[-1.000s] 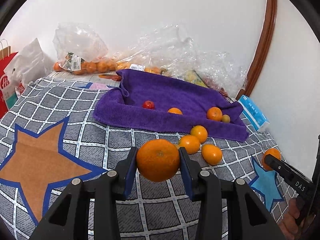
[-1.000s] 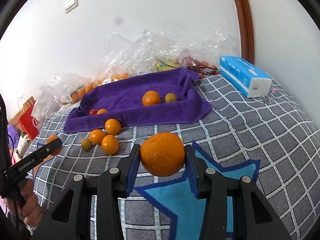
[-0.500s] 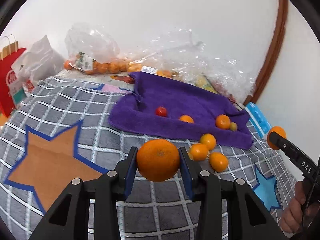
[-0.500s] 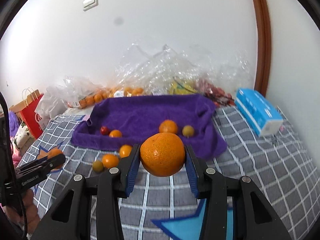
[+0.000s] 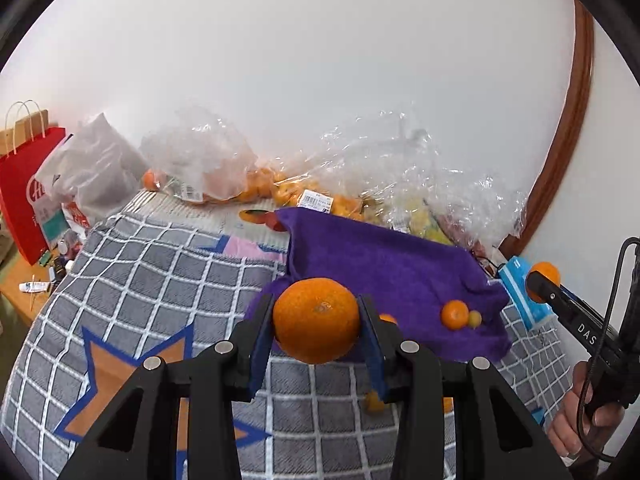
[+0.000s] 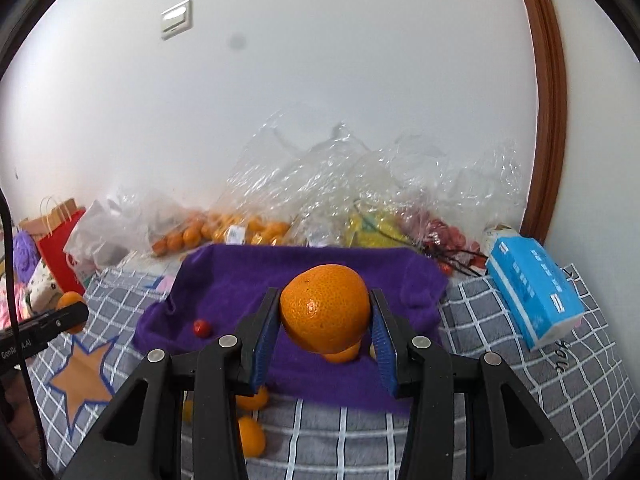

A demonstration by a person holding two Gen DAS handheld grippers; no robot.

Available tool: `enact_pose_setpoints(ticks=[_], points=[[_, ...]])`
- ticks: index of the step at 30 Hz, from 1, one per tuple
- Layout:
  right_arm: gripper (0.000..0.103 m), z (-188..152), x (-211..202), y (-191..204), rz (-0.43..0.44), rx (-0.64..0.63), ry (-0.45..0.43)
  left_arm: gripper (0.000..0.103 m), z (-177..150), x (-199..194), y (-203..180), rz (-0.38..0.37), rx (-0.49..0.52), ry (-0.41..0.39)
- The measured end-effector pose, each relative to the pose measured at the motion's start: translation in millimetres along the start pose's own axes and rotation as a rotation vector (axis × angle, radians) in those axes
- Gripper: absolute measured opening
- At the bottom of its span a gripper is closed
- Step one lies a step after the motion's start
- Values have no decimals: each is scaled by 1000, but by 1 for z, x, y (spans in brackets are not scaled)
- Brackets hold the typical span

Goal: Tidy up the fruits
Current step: 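Carry the held oranges toward the purple towel with both tools, then lower both oranges onto the towel and open both tools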

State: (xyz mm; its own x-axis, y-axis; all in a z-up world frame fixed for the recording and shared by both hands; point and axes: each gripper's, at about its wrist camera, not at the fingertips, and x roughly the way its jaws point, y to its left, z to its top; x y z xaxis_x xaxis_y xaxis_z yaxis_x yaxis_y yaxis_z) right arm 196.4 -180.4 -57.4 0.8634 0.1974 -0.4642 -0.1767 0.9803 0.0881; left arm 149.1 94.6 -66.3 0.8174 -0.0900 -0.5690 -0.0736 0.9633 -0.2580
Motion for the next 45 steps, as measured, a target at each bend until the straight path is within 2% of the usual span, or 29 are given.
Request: enact_pose_setpoints(ticks=[10,16,20,22,31,37,41,45], points=[[43,29,29,-28,-15,16,-31,38,26,52,-20,-30,-7,27],[43,12,66,-44,-20,44,58,38,24,85,-23,-33,-18,39],[43,3,79,-47,35,35,56,38,17,101,-11,-22,-36,59],[43,-1,86,-46,35,32,63,38,15,107,-4,-24,-56,74],[43,-21,122,-47,-20,50,151,38,6,123,7,-15,-76,112],[43,-28,135,-53,-42,71,189,38,-2,136,1,-11,-46,154],[43,-31,142,-57,-47,96,213,38,-4,136,-2,6,-32,144],[43,-34,147,-55,-61,82,233,38,-4,136,-3,-13,-36,145]])
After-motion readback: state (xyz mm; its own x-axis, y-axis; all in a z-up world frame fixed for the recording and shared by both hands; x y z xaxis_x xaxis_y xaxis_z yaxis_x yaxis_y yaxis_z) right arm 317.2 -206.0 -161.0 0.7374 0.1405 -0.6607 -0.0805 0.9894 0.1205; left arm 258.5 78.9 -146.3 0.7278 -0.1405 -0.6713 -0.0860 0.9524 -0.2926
